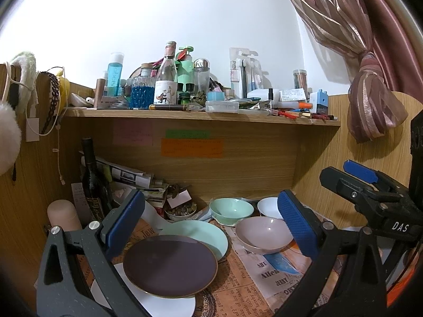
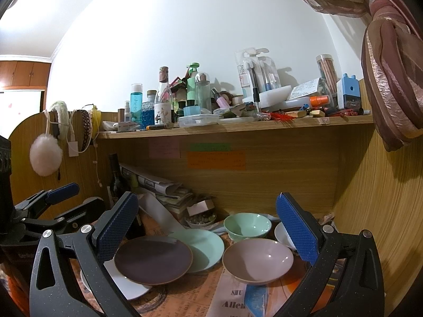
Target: Organize plates and bowls
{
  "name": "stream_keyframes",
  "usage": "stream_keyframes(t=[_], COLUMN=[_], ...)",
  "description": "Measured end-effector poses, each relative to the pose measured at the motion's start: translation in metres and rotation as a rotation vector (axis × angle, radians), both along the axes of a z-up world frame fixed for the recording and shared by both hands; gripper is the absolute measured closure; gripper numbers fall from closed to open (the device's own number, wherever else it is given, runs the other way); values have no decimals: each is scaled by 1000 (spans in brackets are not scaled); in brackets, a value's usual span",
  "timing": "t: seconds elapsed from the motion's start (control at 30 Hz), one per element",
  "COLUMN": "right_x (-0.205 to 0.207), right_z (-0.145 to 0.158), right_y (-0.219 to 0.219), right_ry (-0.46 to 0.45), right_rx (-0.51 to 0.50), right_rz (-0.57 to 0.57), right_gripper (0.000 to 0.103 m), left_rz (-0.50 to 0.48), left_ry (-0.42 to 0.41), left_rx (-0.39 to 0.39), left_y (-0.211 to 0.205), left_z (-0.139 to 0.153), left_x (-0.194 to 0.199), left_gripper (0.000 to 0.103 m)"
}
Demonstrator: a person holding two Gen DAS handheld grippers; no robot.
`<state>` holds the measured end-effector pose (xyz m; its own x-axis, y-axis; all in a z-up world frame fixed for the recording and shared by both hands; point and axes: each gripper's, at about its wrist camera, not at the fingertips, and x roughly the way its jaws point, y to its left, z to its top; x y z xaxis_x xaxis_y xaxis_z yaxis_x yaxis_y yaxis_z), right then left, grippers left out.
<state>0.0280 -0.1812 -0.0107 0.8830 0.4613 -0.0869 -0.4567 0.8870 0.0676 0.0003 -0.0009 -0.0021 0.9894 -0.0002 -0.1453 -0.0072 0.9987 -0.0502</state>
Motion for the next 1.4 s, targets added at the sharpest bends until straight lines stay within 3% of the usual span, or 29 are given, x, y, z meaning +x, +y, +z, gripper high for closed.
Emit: stream_keyframes(t=[1.0, 1.4], right_x=[-4, 1], right_z=[3, -1], right_y=[3, 6], right_ry=[-8, 6], right_rx=[2, -1], right_rz=[8, 8], right_gripper=[0, 0], left_rz=[-1, 6], left_ry=[-2, 22], left_rx=[-2, -38], left_y=[-1, 8], left_z=[1, -3], left_x=[-2, 6], left_gripper=[1, 1])
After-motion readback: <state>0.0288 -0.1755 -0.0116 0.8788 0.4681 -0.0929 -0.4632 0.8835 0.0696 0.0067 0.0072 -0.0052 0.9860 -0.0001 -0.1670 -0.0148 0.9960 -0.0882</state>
